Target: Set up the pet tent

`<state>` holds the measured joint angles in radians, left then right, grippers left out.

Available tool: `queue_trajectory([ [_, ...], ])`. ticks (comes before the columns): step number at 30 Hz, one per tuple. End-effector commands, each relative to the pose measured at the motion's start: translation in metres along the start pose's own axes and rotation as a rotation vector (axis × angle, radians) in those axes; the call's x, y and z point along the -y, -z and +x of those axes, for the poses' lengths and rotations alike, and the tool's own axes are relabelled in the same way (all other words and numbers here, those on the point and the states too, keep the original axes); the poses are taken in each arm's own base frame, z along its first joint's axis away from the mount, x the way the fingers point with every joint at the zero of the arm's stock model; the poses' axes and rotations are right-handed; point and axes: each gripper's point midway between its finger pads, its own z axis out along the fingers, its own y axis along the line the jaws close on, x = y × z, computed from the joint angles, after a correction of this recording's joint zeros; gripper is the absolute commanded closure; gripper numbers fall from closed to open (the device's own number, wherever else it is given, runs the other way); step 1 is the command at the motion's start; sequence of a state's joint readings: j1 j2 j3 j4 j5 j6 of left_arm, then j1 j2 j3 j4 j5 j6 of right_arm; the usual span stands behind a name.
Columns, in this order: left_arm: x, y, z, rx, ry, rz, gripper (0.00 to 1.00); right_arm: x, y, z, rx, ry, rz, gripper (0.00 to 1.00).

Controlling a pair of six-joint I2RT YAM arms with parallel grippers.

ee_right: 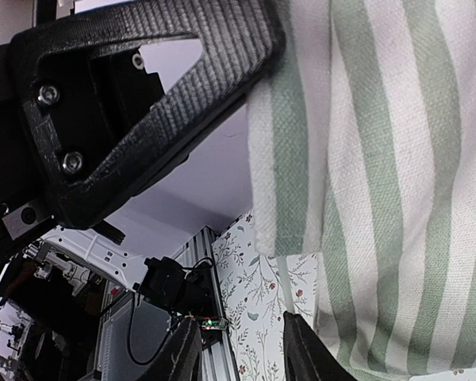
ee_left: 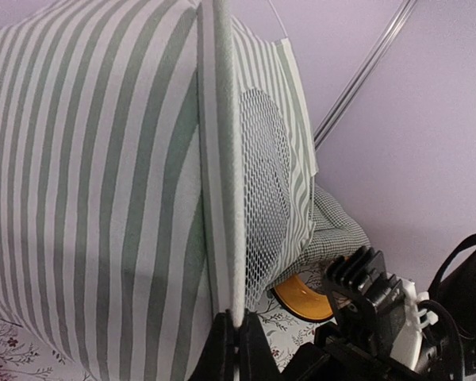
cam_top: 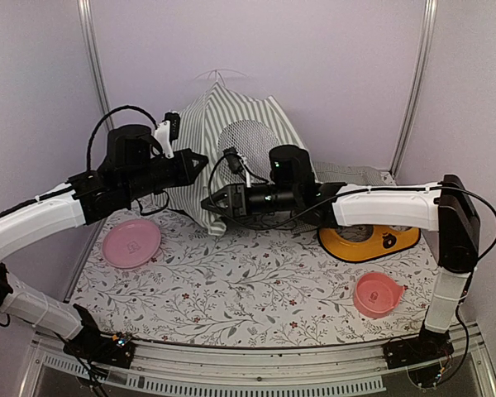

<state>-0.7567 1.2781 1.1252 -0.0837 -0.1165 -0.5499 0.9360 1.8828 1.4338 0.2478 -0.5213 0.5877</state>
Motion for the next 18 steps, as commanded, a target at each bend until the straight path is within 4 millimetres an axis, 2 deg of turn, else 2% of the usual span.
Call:
queue_trajectory([
  [1, 0.0187, 0.003, -0.0134, 0.031, 0.004, 0.063, 1.0, 0.0095, -0.0019, -0.0057, 0.024, 0.011, 0.048, 0.63],
  [13, 0.0173, 0.0014, -0.0118, 0.025, 0.005, 0.055, 1.0, 0.0078, 0.0008, -0.0085, 0.026, 0.015, 0.034, 0.63],
  [18, 0.0163, 0.0023, -0.0116, 0.024, 0.004, 0.051, 1.0, 0.013, 0.0041, -0.0093, 0.03, 0.008, 0.044, 0.63],
])
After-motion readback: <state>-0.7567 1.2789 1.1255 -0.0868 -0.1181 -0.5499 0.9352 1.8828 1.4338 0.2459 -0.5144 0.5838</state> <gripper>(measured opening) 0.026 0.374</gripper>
